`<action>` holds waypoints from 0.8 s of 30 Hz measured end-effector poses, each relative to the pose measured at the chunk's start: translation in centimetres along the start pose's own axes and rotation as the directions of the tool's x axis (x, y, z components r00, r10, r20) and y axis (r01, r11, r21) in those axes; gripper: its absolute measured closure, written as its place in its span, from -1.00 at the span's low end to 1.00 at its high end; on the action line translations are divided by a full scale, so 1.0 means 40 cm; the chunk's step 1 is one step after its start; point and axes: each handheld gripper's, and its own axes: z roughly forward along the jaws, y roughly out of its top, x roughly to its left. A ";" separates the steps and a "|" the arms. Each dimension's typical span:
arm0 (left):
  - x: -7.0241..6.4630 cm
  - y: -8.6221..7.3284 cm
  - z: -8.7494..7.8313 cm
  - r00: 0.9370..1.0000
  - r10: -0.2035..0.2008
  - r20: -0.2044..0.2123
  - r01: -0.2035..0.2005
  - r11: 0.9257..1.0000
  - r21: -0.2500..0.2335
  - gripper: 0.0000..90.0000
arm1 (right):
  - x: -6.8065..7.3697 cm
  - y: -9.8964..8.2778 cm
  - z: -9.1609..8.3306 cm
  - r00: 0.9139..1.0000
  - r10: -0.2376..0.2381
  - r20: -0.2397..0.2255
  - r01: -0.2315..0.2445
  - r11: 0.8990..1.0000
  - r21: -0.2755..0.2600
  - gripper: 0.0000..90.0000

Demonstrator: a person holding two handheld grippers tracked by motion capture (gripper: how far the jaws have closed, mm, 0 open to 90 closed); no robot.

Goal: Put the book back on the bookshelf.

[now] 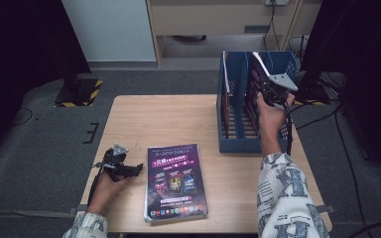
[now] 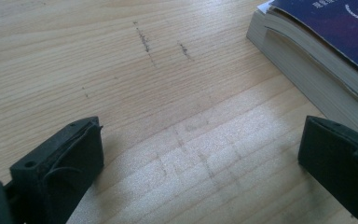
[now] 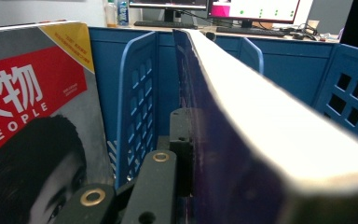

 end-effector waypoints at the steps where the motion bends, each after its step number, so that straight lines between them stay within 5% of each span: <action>1: 0.000 0.000 0.000 1.000 0.000 0.000 0.000 1.000 0.000 -1.00 | -0.001 -0.001 0.000 1.000 -0.004 0.004 0.004 1.000 0.001 0.83; 13: 0.000 0.001 0.001 1.000 -0.001 0.000 0.001 1.000 -0.001 -1.00 | 0.001 -0.032 0.009 0.998 -0.026 0.053 0.026 1.000 0.004 0.83; 19: 0.000 0.001 0.001 1.000 -0.001 0.000 0.001 1.000 -0.001 -1.00 | 0.016 -0.055 0.005 1.000 0.016 0.012 -0.016 1.000 -0.013 0.81; 24: 0.000 0.001 0.001 1.000 0.000 0.000 0.000 1.000 -0.001 -1.00 | 0.045 -0.063 0.003 1.000 0.005 -0.030 -0.005 1.000 -0.017 0.76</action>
